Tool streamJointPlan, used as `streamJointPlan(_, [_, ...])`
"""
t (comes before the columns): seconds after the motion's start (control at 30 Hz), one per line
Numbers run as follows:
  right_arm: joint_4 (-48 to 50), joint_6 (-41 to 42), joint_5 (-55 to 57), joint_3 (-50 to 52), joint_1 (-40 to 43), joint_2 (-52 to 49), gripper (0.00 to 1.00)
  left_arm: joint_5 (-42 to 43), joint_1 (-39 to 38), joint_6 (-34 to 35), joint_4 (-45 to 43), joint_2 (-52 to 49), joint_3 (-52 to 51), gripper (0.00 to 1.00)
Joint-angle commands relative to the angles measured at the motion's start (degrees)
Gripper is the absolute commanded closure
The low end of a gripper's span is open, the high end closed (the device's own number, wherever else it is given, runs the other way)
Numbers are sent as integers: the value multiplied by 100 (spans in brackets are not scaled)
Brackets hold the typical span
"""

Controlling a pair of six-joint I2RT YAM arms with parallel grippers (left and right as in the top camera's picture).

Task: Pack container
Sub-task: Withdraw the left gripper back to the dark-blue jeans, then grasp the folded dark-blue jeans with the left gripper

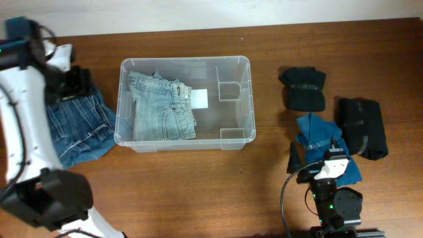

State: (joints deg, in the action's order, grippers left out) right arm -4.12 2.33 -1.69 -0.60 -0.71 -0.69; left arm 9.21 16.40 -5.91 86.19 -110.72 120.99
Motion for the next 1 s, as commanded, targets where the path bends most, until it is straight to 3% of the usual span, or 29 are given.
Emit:
streamJointPlan(0.0, [-35,-39,26,28,46,26,2,186,557,68,179,291,114,28])
streamJointPlan(0.33, [-35,-39,26,28,46,26,2,1438,1980,76,-286,308,-203,28])
streamJointPlan(0.47, [-35,-42,26,28,46,26,2,1547,2356,74,-643,306,-645,27])
streamJointPlan(0.97, [-35,-39,26,28,46,26,2,2448,2872,72,-3654,295,-3751,13])
